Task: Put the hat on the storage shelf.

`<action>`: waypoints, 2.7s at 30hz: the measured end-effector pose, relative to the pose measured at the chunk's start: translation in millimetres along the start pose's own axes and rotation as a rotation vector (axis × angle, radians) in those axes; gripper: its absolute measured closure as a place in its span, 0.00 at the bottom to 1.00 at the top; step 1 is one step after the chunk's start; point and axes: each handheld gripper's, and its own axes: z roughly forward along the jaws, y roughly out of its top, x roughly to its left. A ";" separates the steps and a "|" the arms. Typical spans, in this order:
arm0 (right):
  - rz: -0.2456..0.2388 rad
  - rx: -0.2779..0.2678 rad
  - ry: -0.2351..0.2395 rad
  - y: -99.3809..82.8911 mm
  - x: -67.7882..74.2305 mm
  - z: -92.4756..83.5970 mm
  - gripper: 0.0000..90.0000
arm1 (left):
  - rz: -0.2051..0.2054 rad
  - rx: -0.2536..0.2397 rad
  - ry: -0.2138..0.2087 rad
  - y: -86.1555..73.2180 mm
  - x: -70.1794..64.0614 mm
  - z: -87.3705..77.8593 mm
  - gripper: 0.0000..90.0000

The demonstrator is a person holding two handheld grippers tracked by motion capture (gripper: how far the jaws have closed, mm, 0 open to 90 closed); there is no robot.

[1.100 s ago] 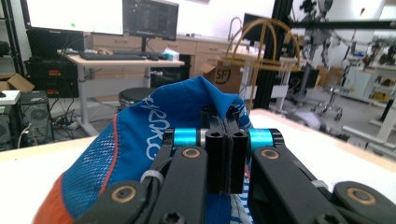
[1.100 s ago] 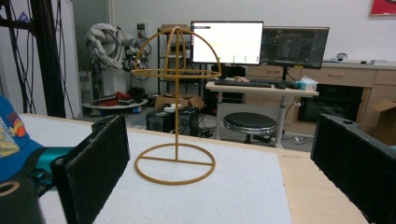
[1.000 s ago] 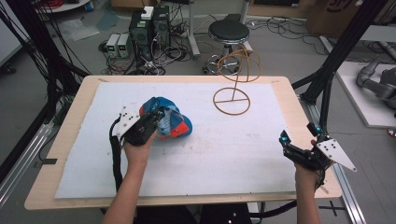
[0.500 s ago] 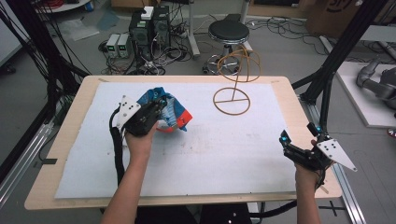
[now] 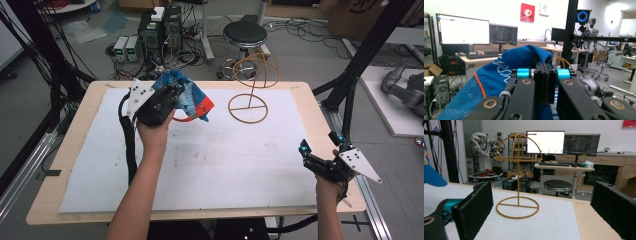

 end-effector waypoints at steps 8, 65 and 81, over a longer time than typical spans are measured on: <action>0.003 -0.001 0.002 -0.2 -0.6 0.1 0.05 | 0.016 -0.026 0.005 22.3 -3.9 16.8 0.99; -0.020 0.032 -0.011 -3.4 -10.2 -39.0 0.05 | -0.003 -0.134 -0.040 102.8 -43.2 202.1 0.99; -0.028 0.039 -0.019 -2.0 -13.4 -43.6 0.05 | -0.013 -0.113 -0.089 84.4 -62.9 258.0 0.99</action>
